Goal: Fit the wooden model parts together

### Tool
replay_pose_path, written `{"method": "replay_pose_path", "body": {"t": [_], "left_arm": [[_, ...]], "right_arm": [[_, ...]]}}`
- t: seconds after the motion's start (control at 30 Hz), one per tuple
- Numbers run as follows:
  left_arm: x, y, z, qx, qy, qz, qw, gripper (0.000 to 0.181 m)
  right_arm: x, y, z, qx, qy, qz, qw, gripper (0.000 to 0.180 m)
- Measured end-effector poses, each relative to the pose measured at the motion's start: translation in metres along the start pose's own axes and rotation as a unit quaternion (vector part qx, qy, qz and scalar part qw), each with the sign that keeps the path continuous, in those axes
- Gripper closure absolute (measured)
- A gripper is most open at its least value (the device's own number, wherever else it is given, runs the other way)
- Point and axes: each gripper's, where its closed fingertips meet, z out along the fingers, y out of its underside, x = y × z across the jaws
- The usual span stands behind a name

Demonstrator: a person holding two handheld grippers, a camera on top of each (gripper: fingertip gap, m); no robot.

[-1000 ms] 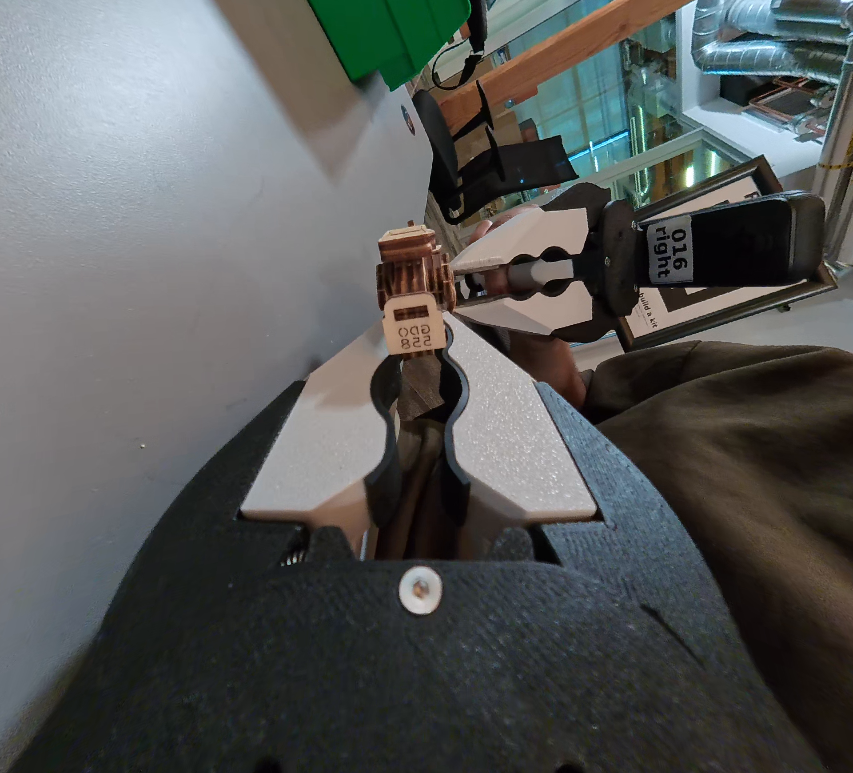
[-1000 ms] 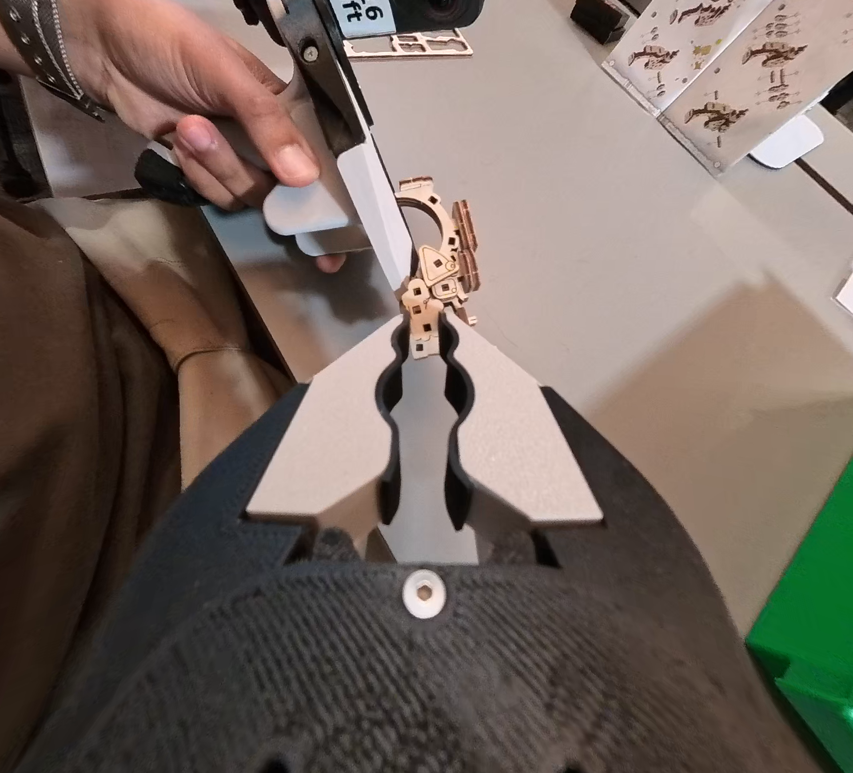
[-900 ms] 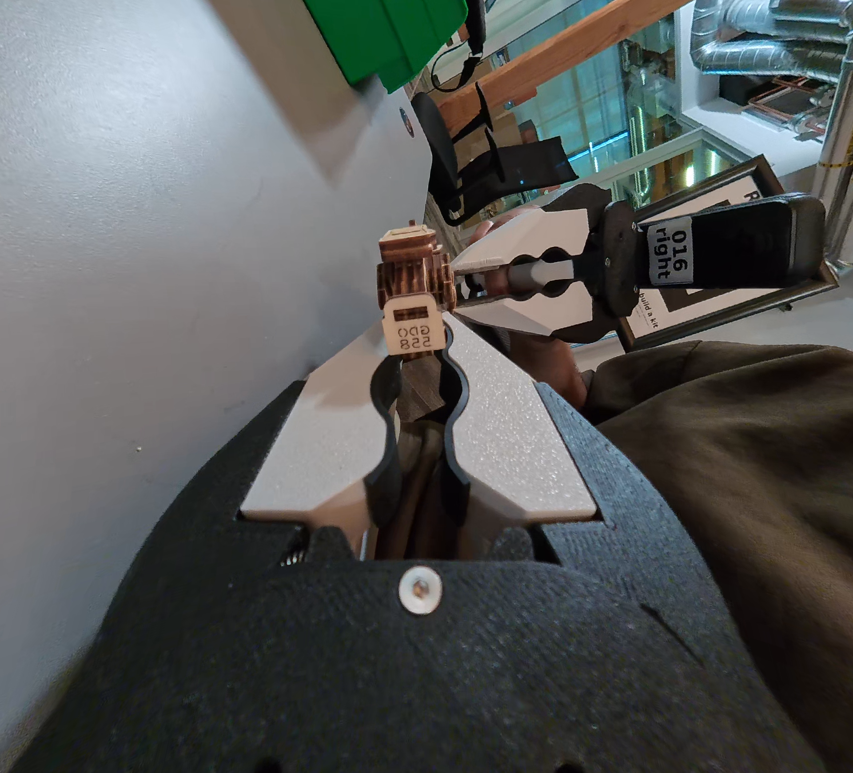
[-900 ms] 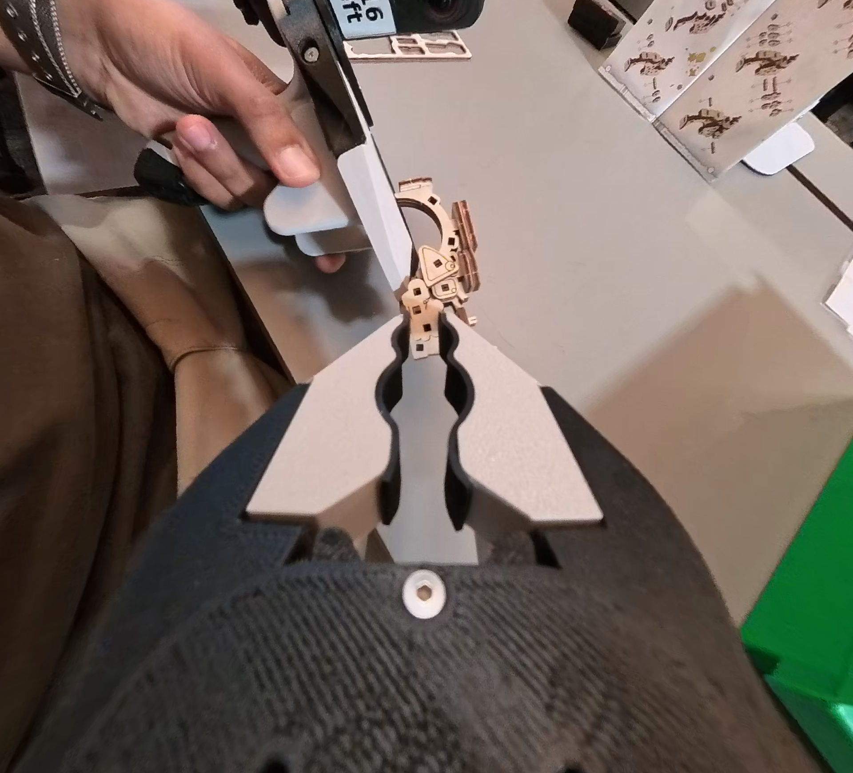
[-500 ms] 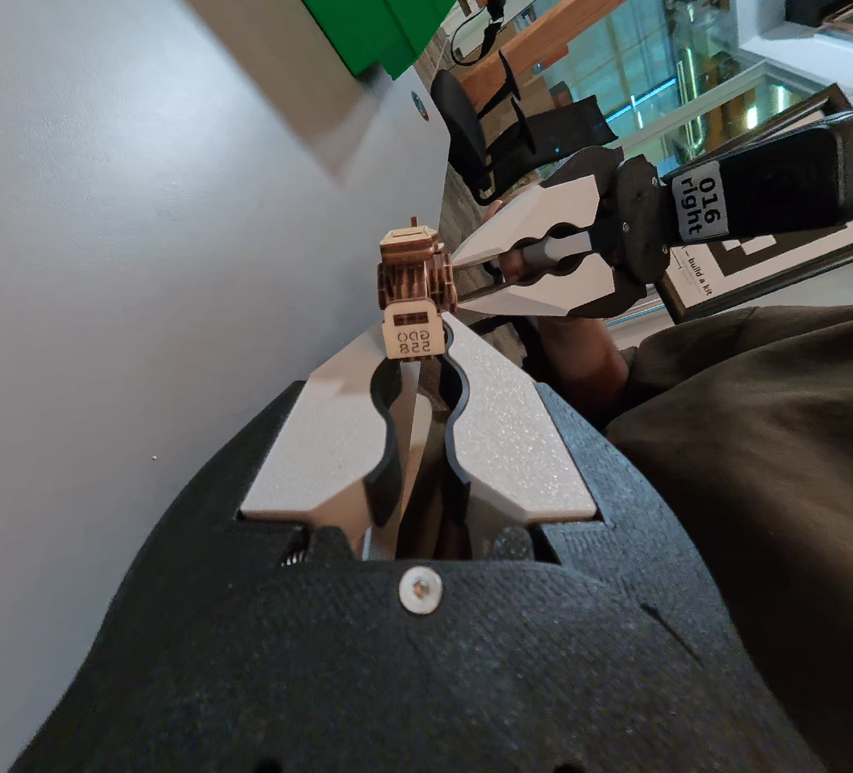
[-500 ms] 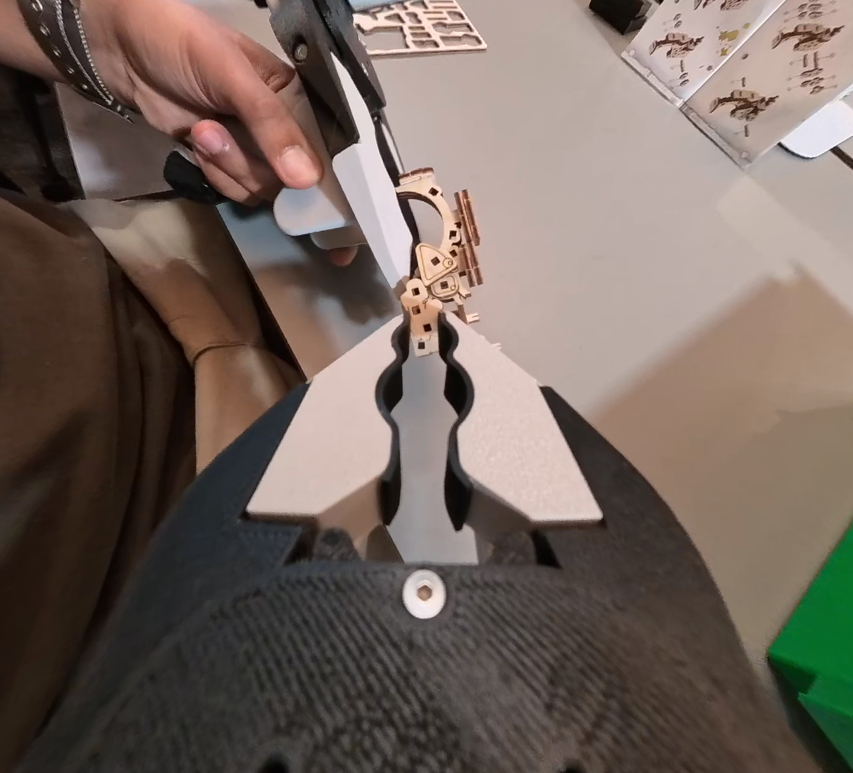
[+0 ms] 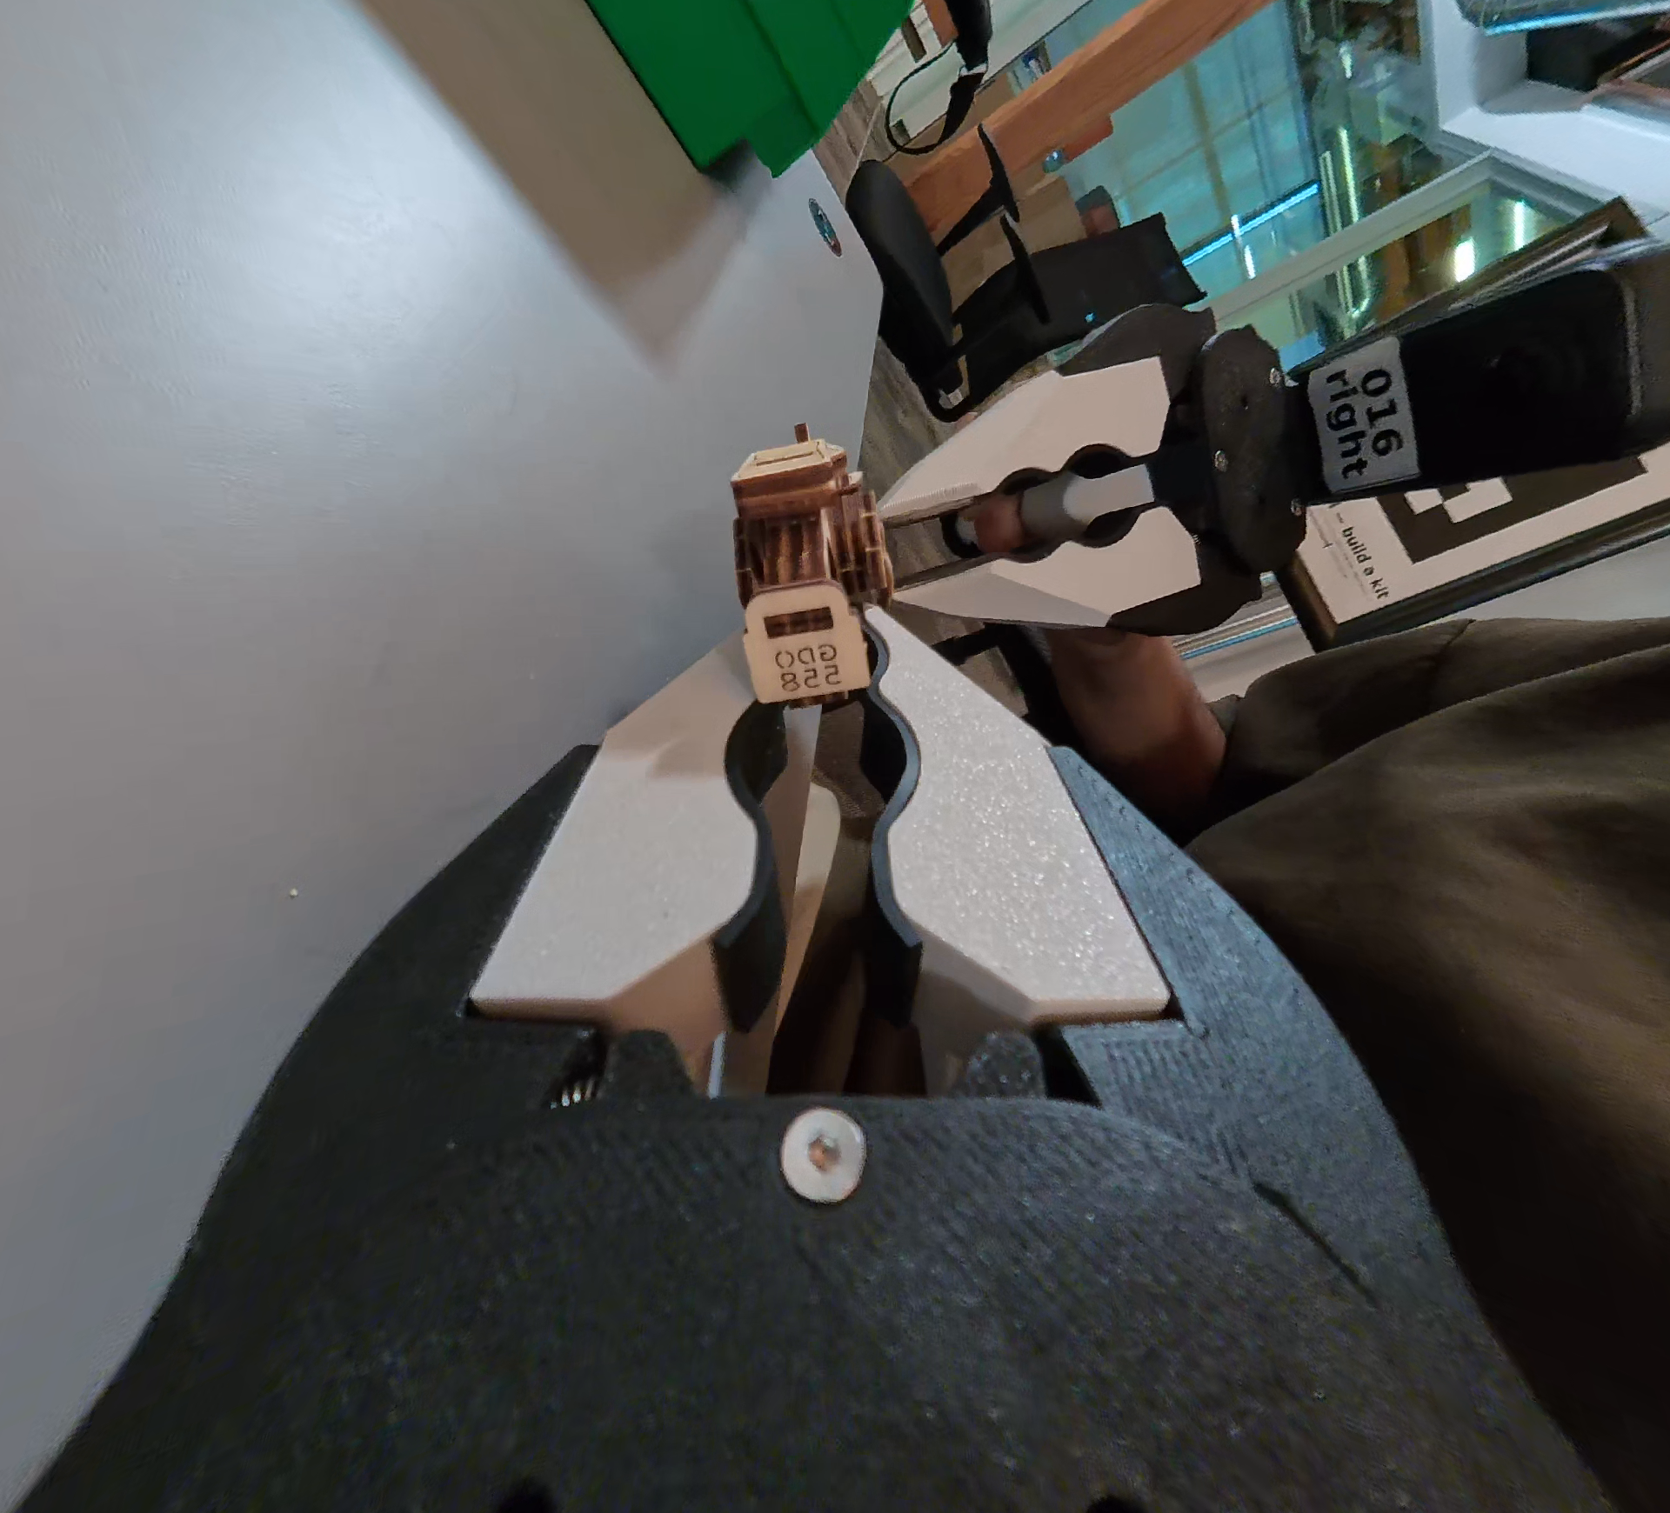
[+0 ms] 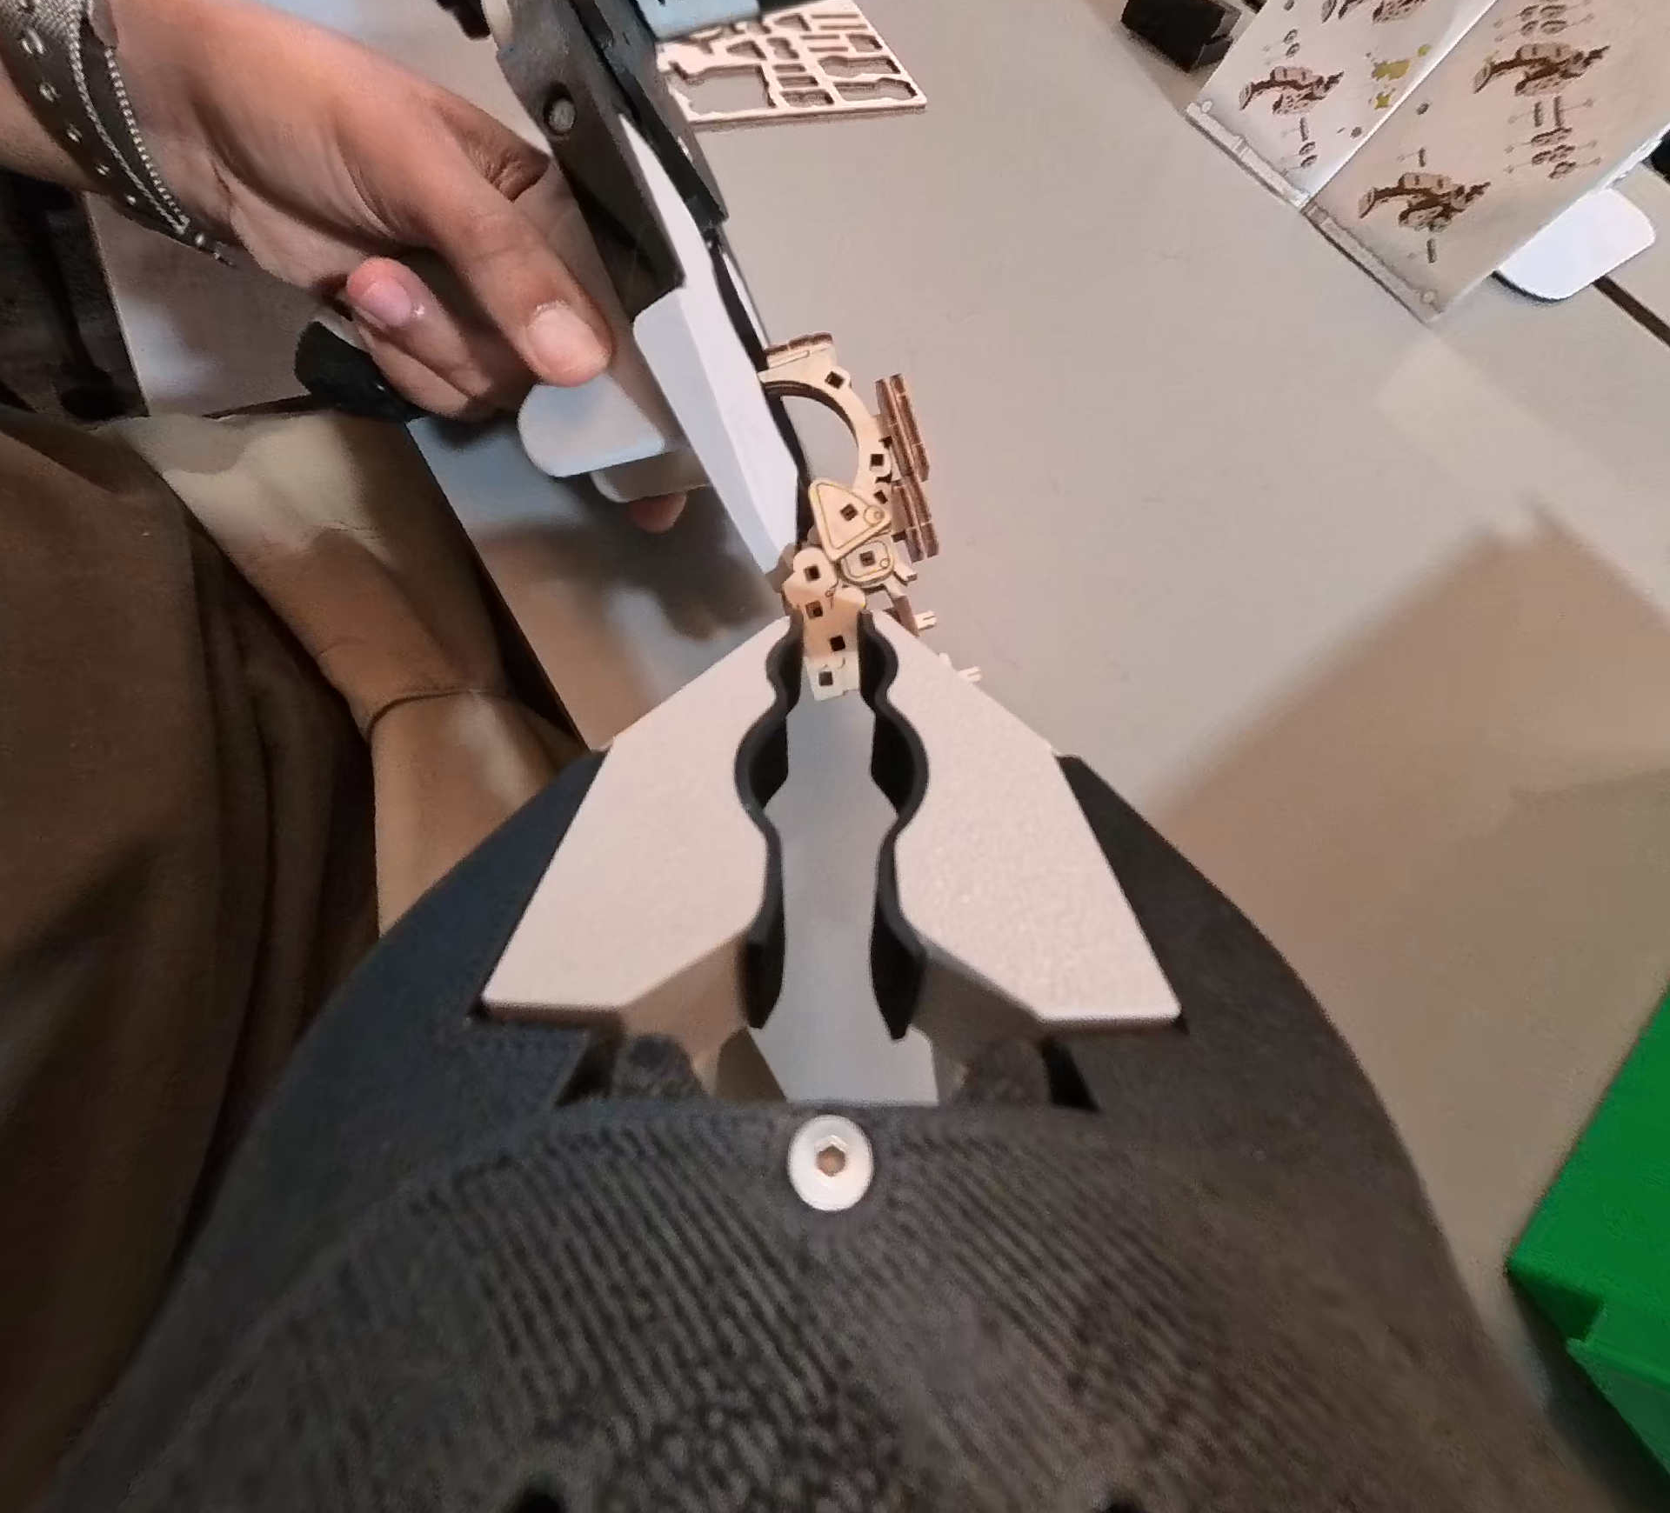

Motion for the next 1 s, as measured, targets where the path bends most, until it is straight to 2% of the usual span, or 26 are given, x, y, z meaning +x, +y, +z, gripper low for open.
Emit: {"method": "replay_pose_path", "body": {"t": [0.33,1.0], "left_arm": [[0.0005,-0.0037,-0.0029,0.016,0.039,-0.073,0.996,0.176],[-0.0003,-0.0046,-0.003,0.017,0.045,-0.085,0.995,0.176]], "right_arm": [[-0.0003,-0.0039,0.0007,0.02,0.001,0.006,1.0,0.168],[-0.0003,-0.0038,0.0019,0.017,0.013,-0.014,1.0,0.167]]}}
